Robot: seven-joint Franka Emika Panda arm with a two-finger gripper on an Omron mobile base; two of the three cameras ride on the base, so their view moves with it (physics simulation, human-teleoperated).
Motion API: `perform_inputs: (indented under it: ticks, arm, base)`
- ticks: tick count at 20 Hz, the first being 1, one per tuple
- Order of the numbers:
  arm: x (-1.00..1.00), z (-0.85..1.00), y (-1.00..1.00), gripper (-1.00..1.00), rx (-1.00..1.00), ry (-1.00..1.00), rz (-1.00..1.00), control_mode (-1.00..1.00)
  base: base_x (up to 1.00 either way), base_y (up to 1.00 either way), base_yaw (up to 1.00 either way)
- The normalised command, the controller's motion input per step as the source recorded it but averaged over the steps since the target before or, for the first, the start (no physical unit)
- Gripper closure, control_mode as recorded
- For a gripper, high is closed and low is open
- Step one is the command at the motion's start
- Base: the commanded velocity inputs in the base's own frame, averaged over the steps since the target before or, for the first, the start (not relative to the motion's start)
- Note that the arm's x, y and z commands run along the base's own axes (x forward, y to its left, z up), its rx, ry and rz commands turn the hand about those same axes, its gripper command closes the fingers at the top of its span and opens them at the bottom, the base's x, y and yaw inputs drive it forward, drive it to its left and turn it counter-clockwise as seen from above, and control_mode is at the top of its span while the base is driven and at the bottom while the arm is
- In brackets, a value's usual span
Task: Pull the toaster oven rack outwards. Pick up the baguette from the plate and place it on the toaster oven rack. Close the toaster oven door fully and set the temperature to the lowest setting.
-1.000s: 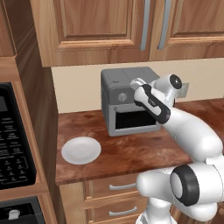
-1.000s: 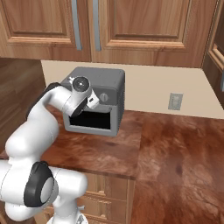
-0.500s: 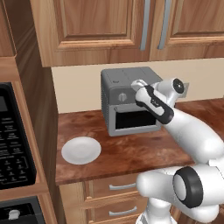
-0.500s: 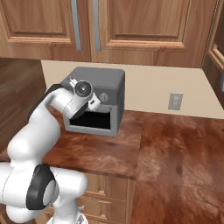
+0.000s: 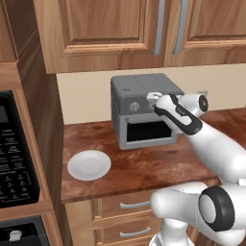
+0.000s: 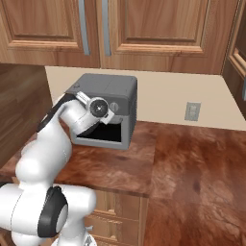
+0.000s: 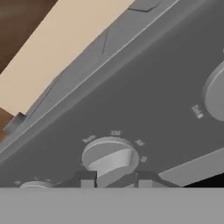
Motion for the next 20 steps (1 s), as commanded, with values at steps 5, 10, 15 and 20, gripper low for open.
perform_inputs:
  ticks: [5,10,15,20]
  arm:
    - [0.0,0.0,0.16,1.0,-0.18,-0.02,0.22,-1.0]
    - [0.0,0.0,0.4,1.0,-0.22,0.0,0.09,-1.0]
    - [0.0,0.0,0.52,1.0,-0.24,0.0,0.0,-1.0]
    - [0.0,0.0,0.37,1.0,-0.18,-0.01,0.0,-1.0]
  base:
    - [0.0,0.0,0.0]
    - [0.0,0.0,0.0]
    - [0.0,0.0,0.0]
    - [0.0,0.0,0.0]
